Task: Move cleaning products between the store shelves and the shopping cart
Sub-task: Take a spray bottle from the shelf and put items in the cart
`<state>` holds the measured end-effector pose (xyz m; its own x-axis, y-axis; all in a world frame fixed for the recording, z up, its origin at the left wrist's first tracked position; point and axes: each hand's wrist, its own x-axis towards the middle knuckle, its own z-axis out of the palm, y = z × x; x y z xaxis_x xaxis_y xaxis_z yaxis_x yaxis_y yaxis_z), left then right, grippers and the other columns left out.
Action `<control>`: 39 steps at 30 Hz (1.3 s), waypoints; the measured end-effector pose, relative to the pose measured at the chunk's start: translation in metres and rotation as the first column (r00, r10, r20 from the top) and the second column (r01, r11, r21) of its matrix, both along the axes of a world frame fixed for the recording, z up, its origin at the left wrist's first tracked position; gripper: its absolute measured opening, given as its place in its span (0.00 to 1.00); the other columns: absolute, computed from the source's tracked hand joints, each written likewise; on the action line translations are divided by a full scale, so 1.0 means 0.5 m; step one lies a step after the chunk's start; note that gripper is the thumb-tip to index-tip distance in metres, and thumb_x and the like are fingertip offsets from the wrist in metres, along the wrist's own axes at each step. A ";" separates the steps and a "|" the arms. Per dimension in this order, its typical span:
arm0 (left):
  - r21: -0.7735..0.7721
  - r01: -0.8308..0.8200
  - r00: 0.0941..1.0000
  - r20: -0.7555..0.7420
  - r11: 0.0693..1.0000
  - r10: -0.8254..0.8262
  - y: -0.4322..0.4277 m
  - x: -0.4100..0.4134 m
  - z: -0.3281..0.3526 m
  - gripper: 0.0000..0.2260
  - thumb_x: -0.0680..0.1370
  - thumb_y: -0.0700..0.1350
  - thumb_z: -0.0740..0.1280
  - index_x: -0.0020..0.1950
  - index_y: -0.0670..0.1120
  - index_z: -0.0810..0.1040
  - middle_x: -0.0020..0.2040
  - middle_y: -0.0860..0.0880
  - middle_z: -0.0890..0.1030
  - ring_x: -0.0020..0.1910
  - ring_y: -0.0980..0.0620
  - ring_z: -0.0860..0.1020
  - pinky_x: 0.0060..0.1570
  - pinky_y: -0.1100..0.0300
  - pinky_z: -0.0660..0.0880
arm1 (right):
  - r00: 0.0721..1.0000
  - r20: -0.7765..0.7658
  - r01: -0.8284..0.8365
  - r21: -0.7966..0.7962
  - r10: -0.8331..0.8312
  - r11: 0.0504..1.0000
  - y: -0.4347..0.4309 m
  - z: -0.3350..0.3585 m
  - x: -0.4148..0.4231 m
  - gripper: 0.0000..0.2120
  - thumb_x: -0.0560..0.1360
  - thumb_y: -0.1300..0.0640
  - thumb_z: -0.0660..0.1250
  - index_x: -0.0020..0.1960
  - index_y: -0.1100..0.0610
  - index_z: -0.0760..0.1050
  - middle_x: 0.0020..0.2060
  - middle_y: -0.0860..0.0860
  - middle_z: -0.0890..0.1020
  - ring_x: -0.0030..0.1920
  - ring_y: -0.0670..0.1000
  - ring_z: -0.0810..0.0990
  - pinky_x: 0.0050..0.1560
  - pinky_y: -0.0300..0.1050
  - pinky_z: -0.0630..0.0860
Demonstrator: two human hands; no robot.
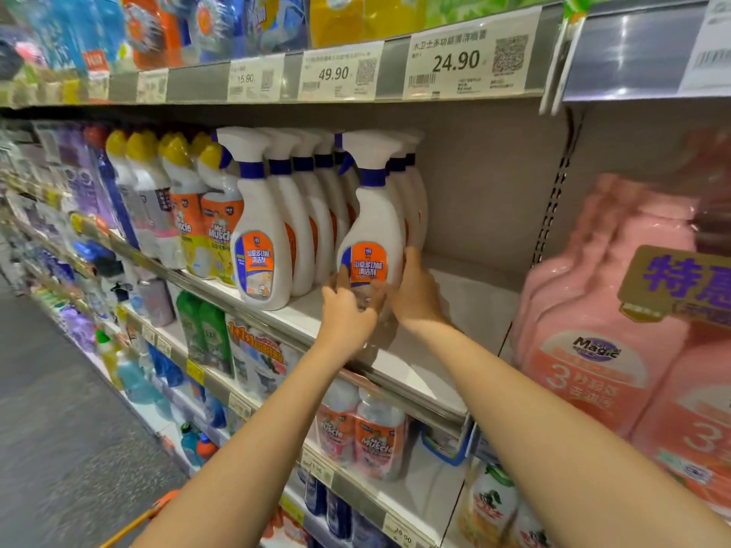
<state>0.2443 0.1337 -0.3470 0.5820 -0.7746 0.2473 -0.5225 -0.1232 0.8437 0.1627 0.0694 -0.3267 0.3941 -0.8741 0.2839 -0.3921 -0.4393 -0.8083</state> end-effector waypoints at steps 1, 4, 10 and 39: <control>0.018 0.008 1.000 -0.006 1.000 -0.008 0.001 0.000 -0.002 0.30 0.79 0.51 0.66 0.76 0.44 0.58 0.70 0.41 0.61 0.65 0.44 0.70 0.61 0.59 0.68 | 1.000 0.012 -0.010 -0.005 0.010 1.000 -0.008 -0.004 0.004 0.24 0.77 0.53 0.69 0.68 0.54 0.62 0.62 0.54 0.76 0.57 0.54 0.78 0.50 0.43 0.72; 0.095 0.051 0.998 0.016 0.994 -0.053 0.009 -0.002 -0.015 0.28 0.78 0.45 0.67 0.75 0.43 0.58 0.71 0.42 0.59 0.68 0.42 0.68 0.67 0.55 0.67 | 1.000 0.024 0.006 -0.037 -0.005 0.999 -0.024 -0.012 0.020 0.25 0.76 0.53 0.70 0.67 0.54 0.62 0.61 0.54 0.77 0.55 0.52 0.78 0.49 0.41 0.72; 0.102 0.097 0.995 -0.008 0.990 -0.097 0.012 0.002 -0.013 0.31 0.77 0.43 0.67 0.77 0.48 0.56 0.73 0.43 0.57 0.69 0.42 0.66 0.66 0.57 0.66 | 0.997 0.060 0.046 -0.076 -0.042 0.996 -0.054 -0.026 0.055 0.32 0.72 0.52 0.74 0.70 0.54 0.63 0.62 0.56 0.75 0.60 0.57 0.77 0.56 0.50 0.78; -0.248 -0.010 0.999 0.028 0.969 0.017 0.137 -0.016 0.019 0.15 0.79 0.43 0.66 0.65 0.49 0.73 0.61 0.52 0.75 0.57 0.55 0.76 0.55 0.64 0.74 | 0.941 0.338 -0.062 0.083 0.031 0.995 0.110 0.007 -0.029 0.07 0.76 0.58 0.70 0.52 0.55 0.75 0.45 0.50 0.79 0.44 0.47 0.76 0.39 0.29 0.70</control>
